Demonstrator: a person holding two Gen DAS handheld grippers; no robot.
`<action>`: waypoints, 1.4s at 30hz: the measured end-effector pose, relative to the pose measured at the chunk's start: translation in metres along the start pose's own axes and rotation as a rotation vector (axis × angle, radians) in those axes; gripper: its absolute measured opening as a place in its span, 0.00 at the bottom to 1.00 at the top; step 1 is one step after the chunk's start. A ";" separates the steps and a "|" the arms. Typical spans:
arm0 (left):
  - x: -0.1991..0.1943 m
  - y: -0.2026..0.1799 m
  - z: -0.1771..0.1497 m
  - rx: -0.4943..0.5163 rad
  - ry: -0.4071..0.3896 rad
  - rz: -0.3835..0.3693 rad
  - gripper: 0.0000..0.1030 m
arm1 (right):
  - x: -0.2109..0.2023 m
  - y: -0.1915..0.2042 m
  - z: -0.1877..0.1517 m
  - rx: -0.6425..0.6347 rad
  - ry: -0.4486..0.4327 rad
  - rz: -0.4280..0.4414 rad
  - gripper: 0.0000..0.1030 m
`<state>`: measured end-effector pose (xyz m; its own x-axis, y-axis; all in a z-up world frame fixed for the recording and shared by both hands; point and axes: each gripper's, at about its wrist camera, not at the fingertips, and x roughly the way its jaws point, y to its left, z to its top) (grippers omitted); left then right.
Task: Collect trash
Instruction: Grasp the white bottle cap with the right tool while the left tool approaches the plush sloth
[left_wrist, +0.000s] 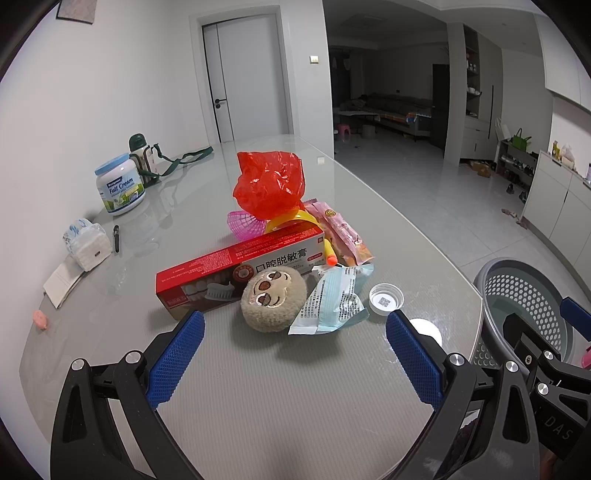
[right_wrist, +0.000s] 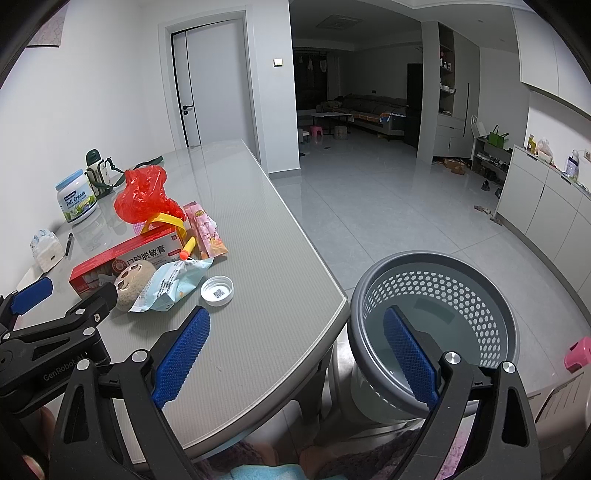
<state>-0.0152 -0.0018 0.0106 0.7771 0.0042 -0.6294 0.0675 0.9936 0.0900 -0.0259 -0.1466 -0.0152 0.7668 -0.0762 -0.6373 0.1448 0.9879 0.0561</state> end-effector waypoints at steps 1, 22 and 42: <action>0.000 0.000 0.000 -0.002 0.002 -0.001 0.94 | 0.000 0.000 0.000 0.000 0.001 0.000 0.88; 0.047 0.048 -0.018 -0.067 0.096 0.044 0.94 | 0.057 0.014 -0.015 -0.056 0.120 0.128 0.88; 0.080 0.068 -0.012 -0.085 0.126 0.035 0.94 | 0.143 0.046 0.016 -0.140 0.266 0.111 0.88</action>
<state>0.0442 0.0678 -0.0427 0.6933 0.0481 -0.7191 -0.0160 0.9986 0.0513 0.1004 -0.1143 -0.0914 0.5797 0.0530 -0.8131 -0.0321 0.9986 0.0422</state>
